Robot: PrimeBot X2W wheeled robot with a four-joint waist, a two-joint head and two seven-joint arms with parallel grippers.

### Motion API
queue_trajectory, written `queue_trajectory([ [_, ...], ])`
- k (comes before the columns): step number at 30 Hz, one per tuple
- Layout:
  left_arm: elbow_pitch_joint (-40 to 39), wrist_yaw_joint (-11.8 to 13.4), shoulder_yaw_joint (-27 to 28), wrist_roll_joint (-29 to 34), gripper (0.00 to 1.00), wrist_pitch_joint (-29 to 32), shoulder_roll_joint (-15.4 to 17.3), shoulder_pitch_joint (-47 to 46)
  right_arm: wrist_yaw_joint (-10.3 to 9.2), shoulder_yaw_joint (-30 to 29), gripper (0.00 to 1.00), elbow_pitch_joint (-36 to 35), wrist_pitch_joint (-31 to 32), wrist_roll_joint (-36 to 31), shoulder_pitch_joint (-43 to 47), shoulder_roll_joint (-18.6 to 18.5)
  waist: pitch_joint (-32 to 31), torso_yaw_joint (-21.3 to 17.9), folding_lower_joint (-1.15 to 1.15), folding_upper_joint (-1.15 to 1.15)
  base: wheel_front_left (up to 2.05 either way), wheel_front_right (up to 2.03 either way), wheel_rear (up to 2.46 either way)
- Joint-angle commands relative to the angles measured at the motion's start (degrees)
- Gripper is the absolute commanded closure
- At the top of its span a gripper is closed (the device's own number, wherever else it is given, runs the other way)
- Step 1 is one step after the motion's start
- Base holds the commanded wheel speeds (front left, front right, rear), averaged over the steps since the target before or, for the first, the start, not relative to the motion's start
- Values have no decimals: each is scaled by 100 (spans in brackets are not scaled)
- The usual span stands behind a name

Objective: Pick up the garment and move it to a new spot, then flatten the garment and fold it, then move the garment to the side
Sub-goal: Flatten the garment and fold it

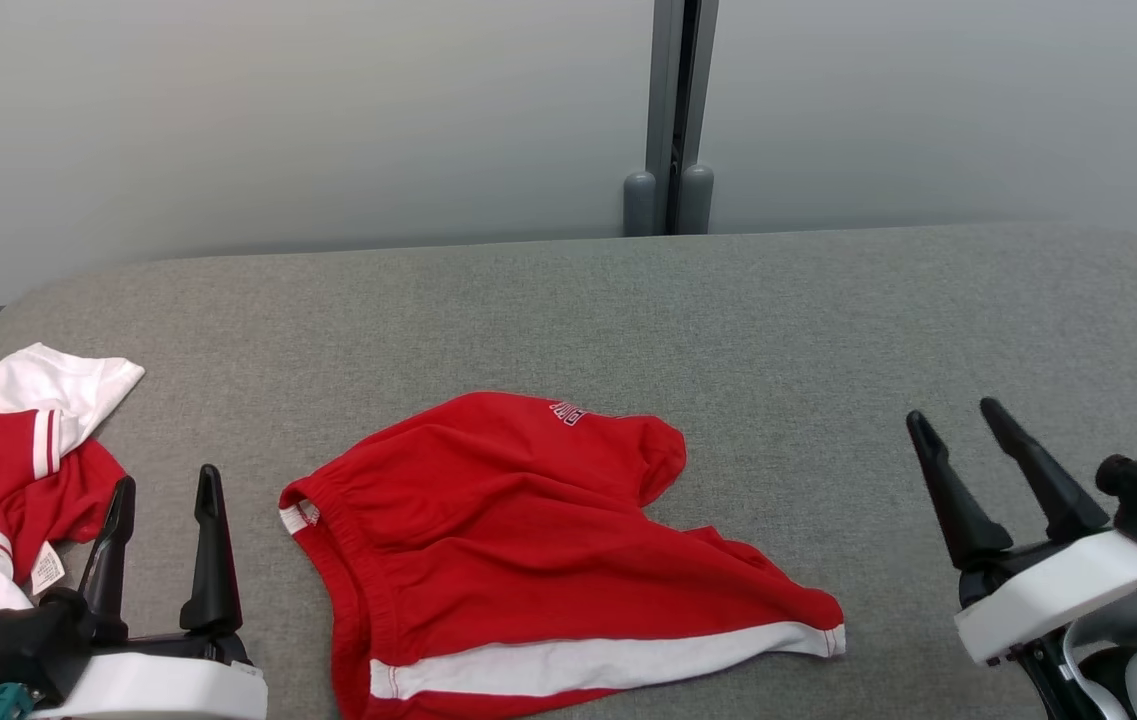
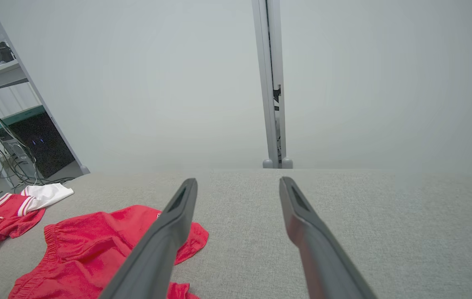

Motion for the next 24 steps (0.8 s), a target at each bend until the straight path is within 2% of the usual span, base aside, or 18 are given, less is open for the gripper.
queue_trajectory([
  [1, -53, 20, 1, 48, 0, -30, 28, -45, 1, -38, 0, -22, -241, -146, -58, 8, 1, -8, 0, 0, 0, 0, 0],
  [6, -107, 48, -94, 130, 0, -47, -12, 23, 1, -234, 0, 135, -1235, -466, -65, 326, -21, -38, 0, 0, 0, 0, 0],
  [10, -10, 18, -166, 187, 0, -54, -92, 63, 1, -205, 0, 459, -1706, -620, 56, 420, -42, -20, 0, 0, 0, 0, 0],
  [16, 230, -116, -197, 301, 0, -100, -233, 61, 1, 7, 0, 1064, -1936, -660, 153, 377, -88, 10, 0, 0, 0, 0, 0],
  [24, 275, -218, -91, 470, 0, -107, -323, 16, 1, 156, 0, 1339, -2046, -587, -5, 331, -119, -12, 0, 0, 0, 0, 0],
])
